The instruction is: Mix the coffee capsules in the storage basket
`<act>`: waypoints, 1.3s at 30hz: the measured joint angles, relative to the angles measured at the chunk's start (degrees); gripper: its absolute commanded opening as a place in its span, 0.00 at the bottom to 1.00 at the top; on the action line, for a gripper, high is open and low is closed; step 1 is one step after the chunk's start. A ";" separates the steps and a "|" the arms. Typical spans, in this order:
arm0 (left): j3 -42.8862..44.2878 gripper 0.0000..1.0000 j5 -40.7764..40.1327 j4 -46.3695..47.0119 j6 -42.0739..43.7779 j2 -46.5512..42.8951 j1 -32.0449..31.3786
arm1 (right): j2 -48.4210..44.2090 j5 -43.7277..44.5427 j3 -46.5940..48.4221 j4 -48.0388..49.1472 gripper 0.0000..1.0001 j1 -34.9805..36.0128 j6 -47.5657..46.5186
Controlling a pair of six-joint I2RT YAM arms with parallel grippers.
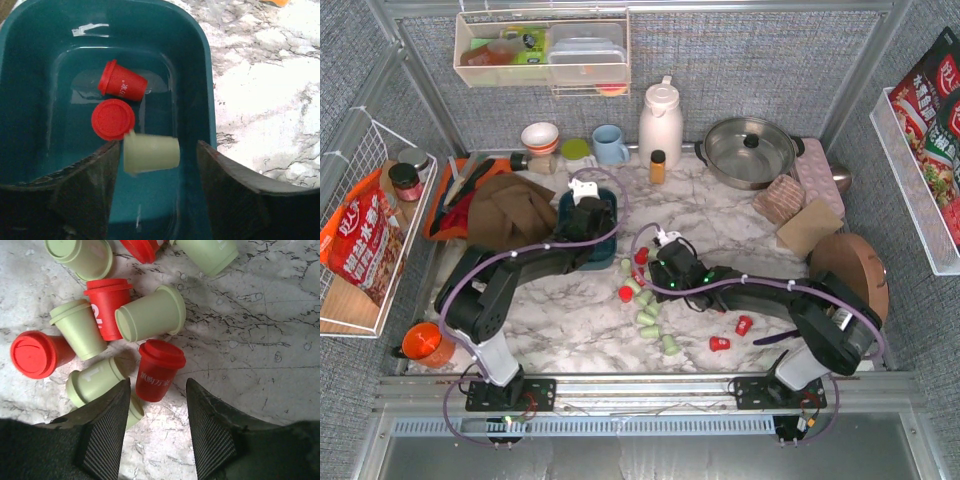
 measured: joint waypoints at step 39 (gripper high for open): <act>-28.83 0.91 43.95 58.03 55.80 -6.47 -13.84 | -29.68 -9.22 -4.72 -0.09 0.27 -4.37 -2.69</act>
